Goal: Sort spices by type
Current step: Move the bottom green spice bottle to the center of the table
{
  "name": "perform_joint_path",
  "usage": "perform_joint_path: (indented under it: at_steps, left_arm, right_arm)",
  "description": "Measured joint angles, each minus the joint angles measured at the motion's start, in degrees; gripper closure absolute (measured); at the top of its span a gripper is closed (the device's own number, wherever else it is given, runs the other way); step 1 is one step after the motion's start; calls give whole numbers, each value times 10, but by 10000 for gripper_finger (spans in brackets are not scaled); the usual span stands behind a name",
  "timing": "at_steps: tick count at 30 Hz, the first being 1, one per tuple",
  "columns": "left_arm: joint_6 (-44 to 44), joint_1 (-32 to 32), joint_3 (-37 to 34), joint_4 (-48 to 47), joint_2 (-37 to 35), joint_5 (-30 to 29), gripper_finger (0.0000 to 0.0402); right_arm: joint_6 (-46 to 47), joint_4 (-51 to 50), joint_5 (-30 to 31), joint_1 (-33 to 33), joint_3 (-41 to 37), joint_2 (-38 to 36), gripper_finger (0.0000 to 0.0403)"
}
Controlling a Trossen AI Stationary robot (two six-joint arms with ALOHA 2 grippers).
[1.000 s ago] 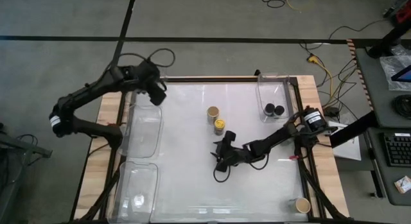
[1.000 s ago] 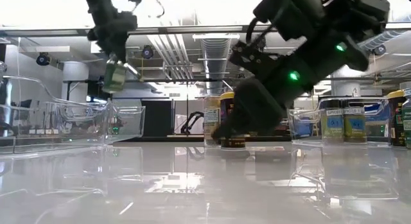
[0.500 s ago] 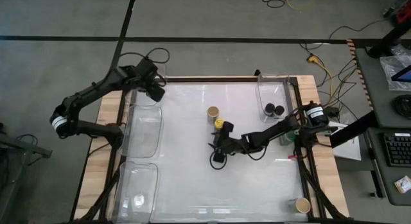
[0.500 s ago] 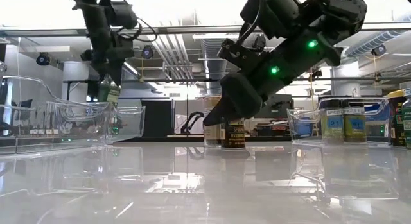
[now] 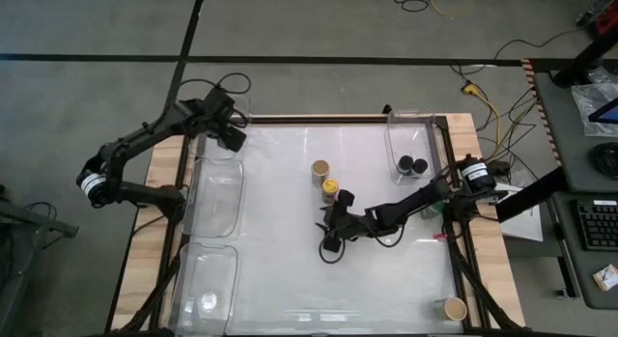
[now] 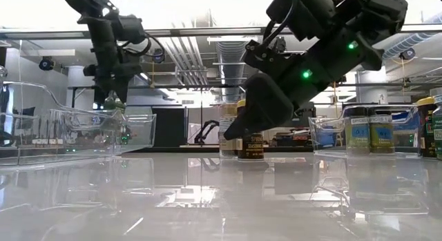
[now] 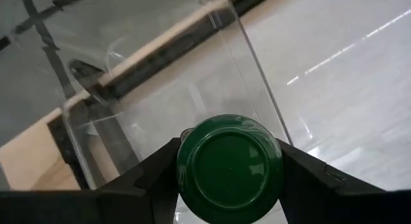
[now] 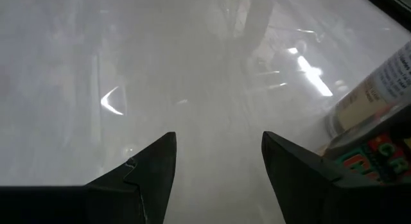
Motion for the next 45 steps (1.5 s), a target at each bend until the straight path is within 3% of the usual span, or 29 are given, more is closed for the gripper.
perform_joint_path:
  at_steps: [7,11,19,24,36,45]
  left_arm:
    - [17,0,-40,14,-4,12,208]
    - [99,1,-35,8,-12,52,208]
    - [286,2,-32,-7,-16,52,208]
    - [347,9,-32,-7,2,59,208]
    - [489,64,-33,-20,15,173,211]
    - [540,64,-37,-20,43,177,211]
  right_arm:
    - [0,-5,0,3,0,0,184]
    - [9,-19,-1,4,0,0,184]
    - [15,-21,0,4,0,0,184]
    - [26,-21,0,4,0,0,184]
    - [50,-32,0,4,0,0,184]
    - [62,-31,0,4,0,0,184]
